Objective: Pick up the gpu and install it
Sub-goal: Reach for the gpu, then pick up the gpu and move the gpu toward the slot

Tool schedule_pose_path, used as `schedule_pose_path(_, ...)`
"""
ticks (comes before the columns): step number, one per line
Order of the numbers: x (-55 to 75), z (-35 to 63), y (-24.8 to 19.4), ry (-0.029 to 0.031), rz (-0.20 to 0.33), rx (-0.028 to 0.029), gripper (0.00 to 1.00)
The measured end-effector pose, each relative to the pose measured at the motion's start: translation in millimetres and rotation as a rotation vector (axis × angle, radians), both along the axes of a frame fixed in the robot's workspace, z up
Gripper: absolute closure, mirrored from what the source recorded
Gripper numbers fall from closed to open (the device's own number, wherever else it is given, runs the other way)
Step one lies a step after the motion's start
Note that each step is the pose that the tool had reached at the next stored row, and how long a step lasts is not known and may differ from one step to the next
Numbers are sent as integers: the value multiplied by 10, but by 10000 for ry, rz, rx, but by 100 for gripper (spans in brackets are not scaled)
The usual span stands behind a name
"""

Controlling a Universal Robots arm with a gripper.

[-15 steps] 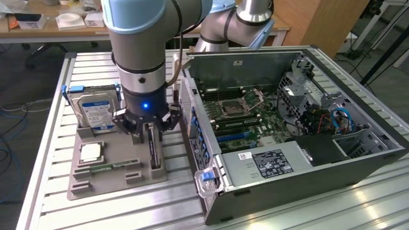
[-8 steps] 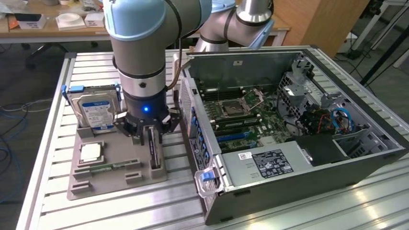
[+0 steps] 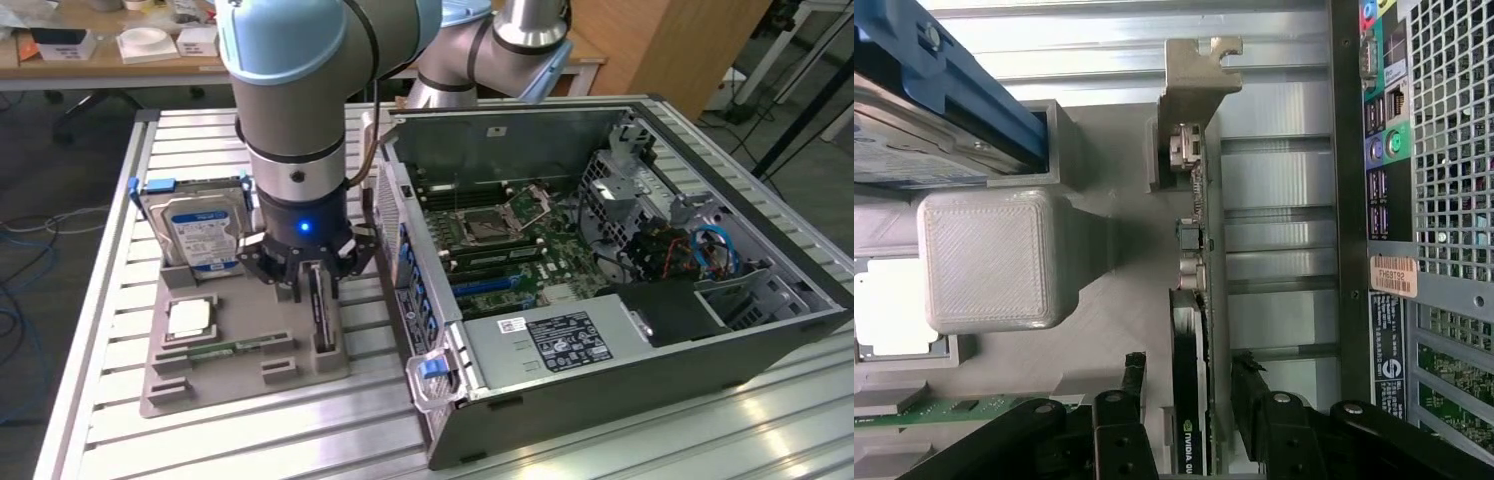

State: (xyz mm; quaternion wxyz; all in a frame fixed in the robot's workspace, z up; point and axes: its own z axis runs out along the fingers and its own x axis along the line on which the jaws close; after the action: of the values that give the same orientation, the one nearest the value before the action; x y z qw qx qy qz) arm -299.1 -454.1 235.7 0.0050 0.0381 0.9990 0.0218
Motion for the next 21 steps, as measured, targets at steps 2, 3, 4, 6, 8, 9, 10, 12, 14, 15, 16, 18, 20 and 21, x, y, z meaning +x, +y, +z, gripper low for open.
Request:
schedule_pose_path(2, 0, 1, 0, 1, 0, -1, 53)
schedule_pose_path(3, 0, 1, 0, 1, -1, -1, 53)
schedule_pose_path(4, 0, 1, 0, 1, -1, -1, 53)
schedule_pose_path(6, 0, 1, 0, 1, -1, -1, 53)
schedule_pose_path(8, 0, 1, 0, 1, 0, -1, 54)
schedule_pose_path(9, 0, 1, 0, 1, -1, -1, 61)
schedule_pose_path(10, 1, 0, 1, 0, -1, 0, 61)
schedule_pose_path(12, 2, 0, 1, 1, -3, -1, 61)
schedule_pose_path(14, 2, -1, 1, 0, -1, -1, 61)
schedule_pose_path(15, 3, 0, 0, 1, -1, -1, 61)
schedule_pose_path(16, 3, 0, 0, 1, -1, -1, 61)
schedule_pose_path(18, 3, 0, 0, 1, -1, -1, 63)
schedule_pose_path(20, 2, -1, 0, 0, -1, -1, 69)
schedule_pose_path(21, 3, -1, 0, 0, -1, -1, 69)
